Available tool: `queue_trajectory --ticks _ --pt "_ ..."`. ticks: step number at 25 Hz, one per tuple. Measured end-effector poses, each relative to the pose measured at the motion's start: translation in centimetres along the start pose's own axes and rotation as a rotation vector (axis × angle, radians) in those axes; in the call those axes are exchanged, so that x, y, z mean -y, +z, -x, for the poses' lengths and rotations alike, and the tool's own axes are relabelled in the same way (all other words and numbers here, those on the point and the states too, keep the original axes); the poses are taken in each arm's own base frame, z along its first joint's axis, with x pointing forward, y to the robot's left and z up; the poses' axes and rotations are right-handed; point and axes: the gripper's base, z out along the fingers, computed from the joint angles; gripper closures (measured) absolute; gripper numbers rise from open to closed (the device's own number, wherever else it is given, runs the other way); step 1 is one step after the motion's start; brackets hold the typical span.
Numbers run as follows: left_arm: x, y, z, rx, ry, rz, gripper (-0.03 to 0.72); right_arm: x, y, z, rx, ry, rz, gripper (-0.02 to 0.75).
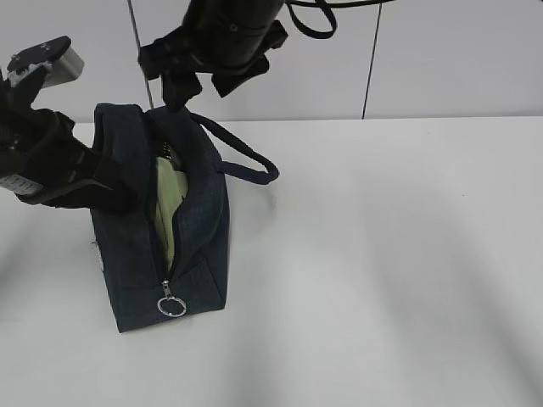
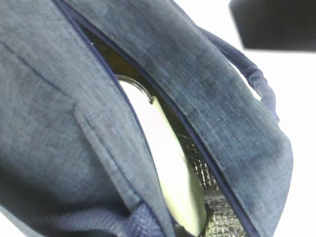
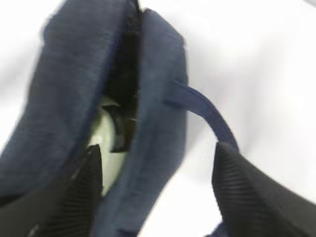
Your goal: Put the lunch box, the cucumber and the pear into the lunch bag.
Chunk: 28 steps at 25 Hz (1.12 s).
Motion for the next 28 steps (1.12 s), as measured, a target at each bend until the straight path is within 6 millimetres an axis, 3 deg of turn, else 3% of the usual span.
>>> queue_trajectory --ticks 4,11,13,16,18,24,28 --pt "0.0 0.0 0.0 0.000 0.000 0.000 0.687 0.9 1.0 -0.5 -0.043 0.026 0.001 0.206" --pt "0.0 0.0 0.0 0.000 0.000 0.000 0.687 0.6 4.5 -1.6 -0.117 0.053 0.070 0.212" --pt "0.0 0.0 0.0 0.000 0.000 0.000 0.687 0.5 4.9 -1.9 -0.136 0.048 0.079 0.297" --pt "0.0 0.0 0.0 0.000 0.001 0.000 0.687 0.9 5.0 -2.1 -0.159 0.043 0.039 0.604" --pt "0.0 0.0 0.0 0.000 0.001 0.000 0.687 1.2 5.0 -2.2 -0.170 0.060 0.000 0.698" --pt "0.0 0.0 0.3 0.003 0.005 -0.001 0.687 1.7 4.6 -2.8 -0.212 0.091 -0.064 0.724" --pt "-0.2 0.3 1.7 -0.004 -0.007 -0.001 0.687 1.7 2.9 -3.6 -0.187 0.106 -0.085 0.724"
